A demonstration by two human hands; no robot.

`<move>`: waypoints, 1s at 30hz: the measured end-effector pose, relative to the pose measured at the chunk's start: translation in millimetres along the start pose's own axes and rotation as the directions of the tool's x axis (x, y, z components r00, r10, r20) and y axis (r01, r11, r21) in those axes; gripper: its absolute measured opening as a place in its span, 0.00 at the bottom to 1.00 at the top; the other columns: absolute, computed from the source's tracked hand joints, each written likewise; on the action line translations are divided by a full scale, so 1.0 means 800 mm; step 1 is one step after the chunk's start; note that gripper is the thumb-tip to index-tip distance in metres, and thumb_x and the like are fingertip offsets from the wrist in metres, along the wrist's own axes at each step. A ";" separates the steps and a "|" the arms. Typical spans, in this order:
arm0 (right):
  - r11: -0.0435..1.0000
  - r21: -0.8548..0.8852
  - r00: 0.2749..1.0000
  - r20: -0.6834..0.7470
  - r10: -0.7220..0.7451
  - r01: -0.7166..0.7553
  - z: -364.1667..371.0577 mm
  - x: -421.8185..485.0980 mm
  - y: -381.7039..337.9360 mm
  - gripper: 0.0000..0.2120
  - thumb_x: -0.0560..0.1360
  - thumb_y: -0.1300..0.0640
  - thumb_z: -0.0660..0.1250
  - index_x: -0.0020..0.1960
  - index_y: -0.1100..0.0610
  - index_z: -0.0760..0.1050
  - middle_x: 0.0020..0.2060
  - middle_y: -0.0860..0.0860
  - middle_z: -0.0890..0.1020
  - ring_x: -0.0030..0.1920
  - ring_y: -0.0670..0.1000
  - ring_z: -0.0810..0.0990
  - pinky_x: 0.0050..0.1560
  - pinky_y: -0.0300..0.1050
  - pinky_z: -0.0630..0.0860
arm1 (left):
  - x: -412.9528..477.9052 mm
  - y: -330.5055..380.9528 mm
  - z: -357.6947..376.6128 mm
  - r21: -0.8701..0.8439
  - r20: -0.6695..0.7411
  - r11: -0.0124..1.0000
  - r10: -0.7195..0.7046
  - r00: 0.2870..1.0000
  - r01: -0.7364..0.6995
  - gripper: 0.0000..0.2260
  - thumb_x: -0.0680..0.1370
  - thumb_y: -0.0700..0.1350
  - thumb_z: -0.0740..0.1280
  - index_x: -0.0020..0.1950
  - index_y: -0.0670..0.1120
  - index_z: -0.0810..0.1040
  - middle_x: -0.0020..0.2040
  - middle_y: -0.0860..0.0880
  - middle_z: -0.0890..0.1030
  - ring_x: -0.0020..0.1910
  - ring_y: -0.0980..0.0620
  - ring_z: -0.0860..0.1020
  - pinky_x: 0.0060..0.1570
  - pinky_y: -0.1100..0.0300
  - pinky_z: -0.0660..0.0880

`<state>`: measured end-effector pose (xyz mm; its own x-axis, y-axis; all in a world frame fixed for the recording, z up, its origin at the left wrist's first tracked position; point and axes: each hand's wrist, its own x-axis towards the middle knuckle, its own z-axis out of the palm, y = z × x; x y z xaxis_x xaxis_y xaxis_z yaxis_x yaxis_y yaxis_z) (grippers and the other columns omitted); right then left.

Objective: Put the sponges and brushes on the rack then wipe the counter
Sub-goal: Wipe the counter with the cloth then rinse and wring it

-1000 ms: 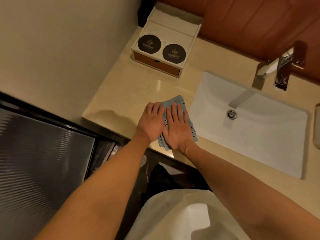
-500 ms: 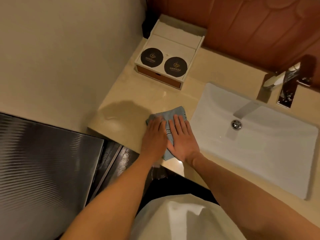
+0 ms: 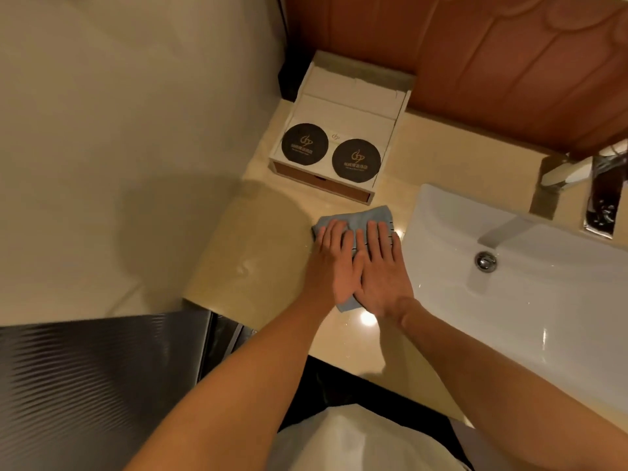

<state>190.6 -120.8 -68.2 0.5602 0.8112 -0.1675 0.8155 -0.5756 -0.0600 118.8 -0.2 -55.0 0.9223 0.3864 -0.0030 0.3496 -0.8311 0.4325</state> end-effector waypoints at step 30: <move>0.999 -0.032 0.999 -0.017 -0.038 0.037 -0.011 0.163 -0.204 0.36 0.83 0.41 0.48 0.82 0.62 0.45 0.80 0.64 0.48 0.80 0.66 0.42 0.78 0.64 0.44 | 0.025 -0.208 -0.108 0.119 0.100 0.988 -0.109 0.989 0.096 0.32 0.80 0.53 0.52 0.80 0.36 0.57 0.79 0.35 0.61 0.80 0.40 0.60 0.80 0.45 0.53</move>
<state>132.1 79.6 -71.7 0.5311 0.8341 -0.1486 0.8402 -0.5411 -0.0342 65.2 180.5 -49.1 0.8907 0.4326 -0.1397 0.4541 -0.8316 0.3199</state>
